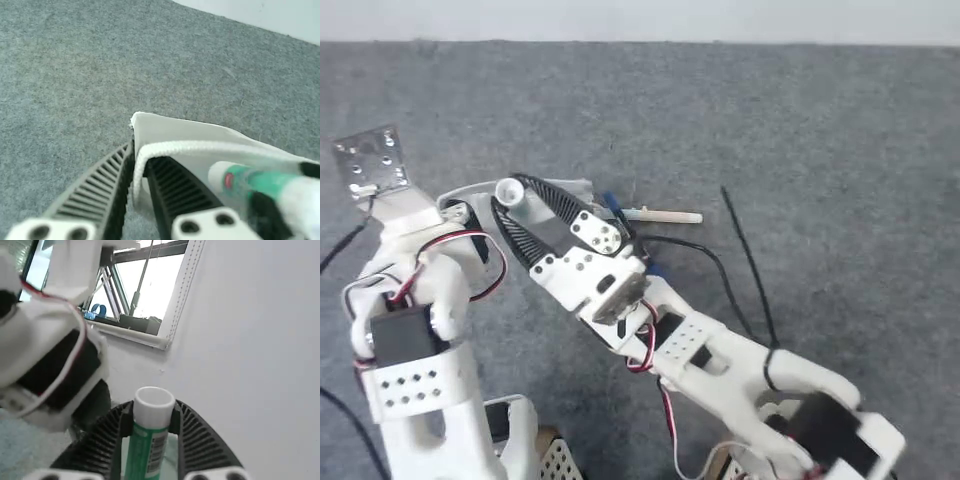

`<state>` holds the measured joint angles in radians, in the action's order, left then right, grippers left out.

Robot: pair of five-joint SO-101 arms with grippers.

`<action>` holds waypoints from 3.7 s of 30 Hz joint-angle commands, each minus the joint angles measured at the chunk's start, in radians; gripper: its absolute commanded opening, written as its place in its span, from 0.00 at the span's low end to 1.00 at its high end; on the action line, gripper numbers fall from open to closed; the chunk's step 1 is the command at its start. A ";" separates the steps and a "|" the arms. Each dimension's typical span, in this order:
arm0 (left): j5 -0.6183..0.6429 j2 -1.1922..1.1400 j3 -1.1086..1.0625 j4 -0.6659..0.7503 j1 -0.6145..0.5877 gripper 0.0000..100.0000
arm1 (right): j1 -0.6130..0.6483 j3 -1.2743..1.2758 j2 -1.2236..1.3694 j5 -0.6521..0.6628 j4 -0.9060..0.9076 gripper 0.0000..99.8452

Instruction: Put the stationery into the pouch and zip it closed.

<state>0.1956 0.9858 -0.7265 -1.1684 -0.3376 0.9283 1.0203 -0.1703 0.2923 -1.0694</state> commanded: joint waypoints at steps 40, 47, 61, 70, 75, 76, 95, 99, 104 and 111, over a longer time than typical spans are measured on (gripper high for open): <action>0.009 0.000 0.036 0.011 -0.008 0.01 | -0.018 0.089 -0.111 0.155 0.091 0.13; 0.008 0.000 0.038 0.011 -0.025 0.01 | -0.047 0.087 -0.311 0.149 0.410 0.13; 0.011 0.000 0.045 0.040 -0.201 0.01 | -0.127 0.020 -0.693 0.129 1.093 0.13; 0.014 -0.003 0.045 0.078 -0.288 0.01 | -0.246 -0.293 -0.634 -0.075 1.523 0.13; 0.014 -0.003 0.044 0.077 -0.288 0.01 | -0.280 -0.434 -0.444 -0.086 1.612 0.13; 0.014 -0.005 0.044 0.077 -0.288 0.01 | -0.285 -0.465 -0.403 -0.086 1.635 0.13; 0.014 -0.003 0.039 0.077 -0.290 0.01 | -0.285 -0.898 0.226 -0.089 2.012 0.13; 0.014 -0.002 0.039 0.077 -0.288 0.01 | -0.286 -0.941 0.323 -0.089 1.997 0.13; 0.014 -0.003 0.039 0.077 -0.287 0.01 | -0.300 -1.025 0.417 -0.089 2.008 0.13; 0.014 -0.005 0.038 0.078 -0.287 0.01 | -0.335 -1.126 0.538 -0.089 2.006 0.13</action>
<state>0.1956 0.9828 -0.7281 -1.1270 -0.6199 0.6137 -0.0215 0.3636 0.2186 0.9329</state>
